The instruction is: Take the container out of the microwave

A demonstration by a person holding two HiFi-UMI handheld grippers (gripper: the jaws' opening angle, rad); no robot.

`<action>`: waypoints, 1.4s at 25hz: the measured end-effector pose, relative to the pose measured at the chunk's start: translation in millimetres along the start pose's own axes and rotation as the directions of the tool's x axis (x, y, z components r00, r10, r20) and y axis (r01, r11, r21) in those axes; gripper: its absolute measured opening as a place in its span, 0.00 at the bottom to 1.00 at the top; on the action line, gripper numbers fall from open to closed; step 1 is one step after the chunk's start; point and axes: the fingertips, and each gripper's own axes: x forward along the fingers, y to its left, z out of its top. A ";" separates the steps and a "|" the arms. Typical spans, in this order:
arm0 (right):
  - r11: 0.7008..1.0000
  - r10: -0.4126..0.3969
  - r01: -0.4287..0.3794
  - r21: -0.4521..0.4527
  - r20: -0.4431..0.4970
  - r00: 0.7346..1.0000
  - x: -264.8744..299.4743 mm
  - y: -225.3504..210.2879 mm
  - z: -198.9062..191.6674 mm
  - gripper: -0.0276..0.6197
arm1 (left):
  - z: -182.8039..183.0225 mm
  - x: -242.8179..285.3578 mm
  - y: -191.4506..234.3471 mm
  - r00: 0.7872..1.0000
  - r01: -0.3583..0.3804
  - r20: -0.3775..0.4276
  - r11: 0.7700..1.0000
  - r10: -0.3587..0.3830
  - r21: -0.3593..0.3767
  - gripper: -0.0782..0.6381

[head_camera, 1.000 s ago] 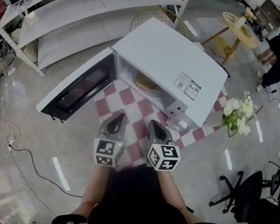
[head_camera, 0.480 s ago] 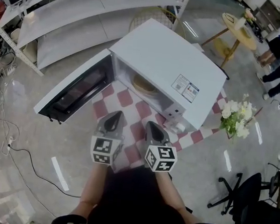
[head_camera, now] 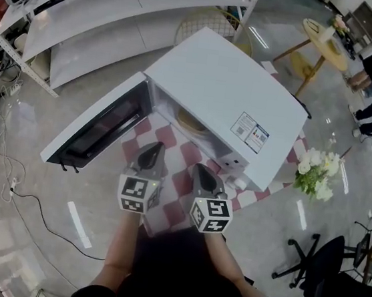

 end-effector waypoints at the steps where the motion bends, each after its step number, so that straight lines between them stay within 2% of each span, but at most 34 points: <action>1: 1.000 -0.003 0.003 -0.008 0.004 1.000 1.6 -0.8 3.2 0.04 | 0.1 3.9 1.7 1.000 0.004 0.001 1.000 -0.004 -0.003 0.12; 8: 1.000 0.003 -0.003 -0.028 0.016 1.000 13.3 -0.2 11.1 0.04 | 5.1 30.9 10.7 1.000 0.008 0.021 1.000 -0.007 -0.030 0.12; 16: 0.999 -0.002 0.002 -0.032 -0.009 1.000 23.9 -5.6 8.1 0.04 | 8.6 56.0 24.9 0.999 0.027 0.030 0.995 -0.024 -0.096 0.12; 22: 1.000 0.008 -0.008 -0.030 -0.013 1.000 29.1 -6.7 8.0 0.04 | 17.1 78.6 26.4 0.999 0.041 0.031 0.995 -0.038 -0.096 0.19; 25: 0.999 0.015 -0.016 -0.028 -0.013 1.000 31.4 -5.7 7.7 0.04 | 18.4 90.7 27.9 0.999 0.039 0.017 0.994 -0.037 -0.098 0.26; 35: 1.000 0.004 -0.004 -0.016 -0.031 1.000 32.8 -13.3 0.9 0.04 | 22.9 124.1 21.8 0.998 0.070 -0.001 0.992 -0.070 -0.102 0.27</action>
